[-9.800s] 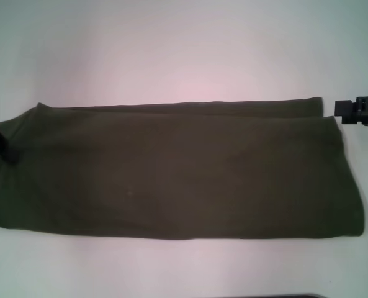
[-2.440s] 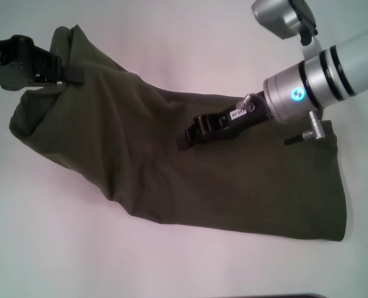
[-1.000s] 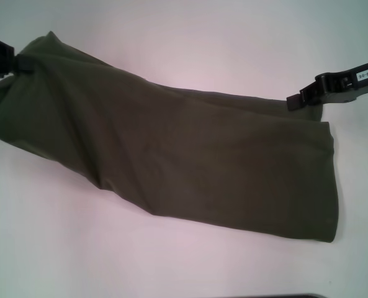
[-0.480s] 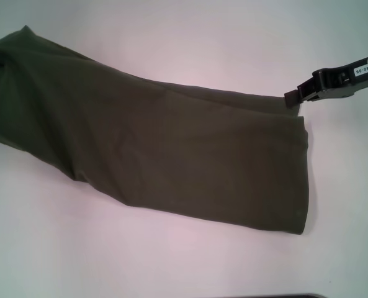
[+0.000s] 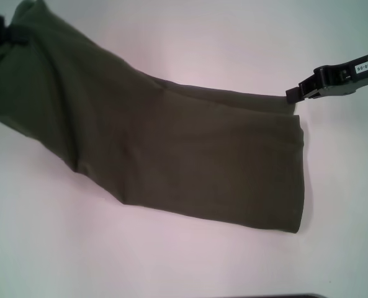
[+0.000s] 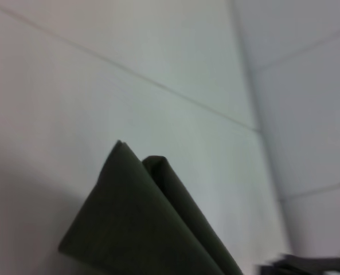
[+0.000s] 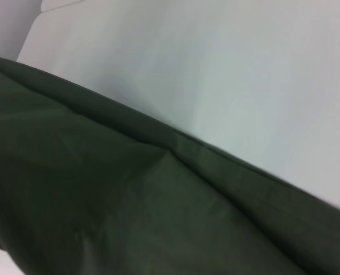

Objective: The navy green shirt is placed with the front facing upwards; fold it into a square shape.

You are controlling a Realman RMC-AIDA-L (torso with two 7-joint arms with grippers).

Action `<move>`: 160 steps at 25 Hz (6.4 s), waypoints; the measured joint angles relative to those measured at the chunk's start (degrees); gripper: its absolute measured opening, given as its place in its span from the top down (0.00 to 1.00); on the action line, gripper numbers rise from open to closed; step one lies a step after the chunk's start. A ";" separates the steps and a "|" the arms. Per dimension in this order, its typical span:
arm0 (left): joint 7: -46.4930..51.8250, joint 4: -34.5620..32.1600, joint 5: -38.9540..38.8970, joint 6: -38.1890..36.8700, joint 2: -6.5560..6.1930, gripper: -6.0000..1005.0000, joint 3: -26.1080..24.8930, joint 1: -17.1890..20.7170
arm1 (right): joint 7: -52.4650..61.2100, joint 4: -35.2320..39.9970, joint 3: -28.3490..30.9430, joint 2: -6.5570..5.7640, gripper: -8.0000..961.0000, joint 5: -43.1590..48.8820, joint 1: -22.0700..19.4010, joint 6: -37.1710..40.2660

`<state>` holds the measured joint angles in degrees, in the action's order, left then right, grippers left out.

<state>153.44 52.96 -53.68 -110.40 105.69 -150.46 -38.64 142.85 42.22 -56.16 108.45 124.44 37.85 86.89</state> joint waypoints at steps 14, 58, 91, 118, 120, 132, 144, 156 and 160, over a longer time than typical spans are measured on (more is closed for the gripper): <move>0.34 2.18 -5.06 -3.05 8.81 0.96 4.61 -2.76 | 0.55 -0.08 0.44 -0.18 0.99 3.17 0.16 0.49; 5.53 1.26 -6.96 20.66 18.75 0.96 44.61 -17.26 | 2.28 -0.03 3.19 -0.14 0.99 7.83 0.59 0.58; 4.83 -11.14 -12.03 34.16 18.92 0.96 55.95 -24.12 | 2.77 -0.39 3.43 -0.23 0.99 7.92 0.64 0.19; 0.95 -8.94 -17.63 31.20 18.09 0.42 51.50 -20.06 | 2.83 -0.37 3.49 -0.71 0.99 7.92 0.65 0.73; 0.17 -7.26 -16.48 28.20 17.56 0.35 48.99 -18.02 | 2.87 -0.11 4.17 -0.89 0.99 7.91 0.59 1.48; -3.85 1.52 -14.54 16.92 12.95 0.28 30.52 0.85 | 2.14 -0.05 9.18 -1.59 0.95 7.59 -0.03 6.69; -7.47 1.45 -15.02 13.82 12.23 0.28 16.16 8.80 | 5.07 -0.14 9.02 -2.22 0.56 10.23 1.04 7.62; -8.24 0.87 -14.67 14.07 11.81 0.28 15.23 9.29 | 5.64 0.14 5.99 1.21 0.55 13.02 5.82 12.81; -8.60 0.52 -14.79 14.08 11.80 0.28 15.08 9.35 | 6.26 0.14 5.82 1.14 0.55 13.85 6.52 13.18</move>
<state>144.84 53.48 -68.47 -96.33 117.49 -135.39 -29.29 149.11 42.37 -50.34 109.59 138.29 44.37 100.07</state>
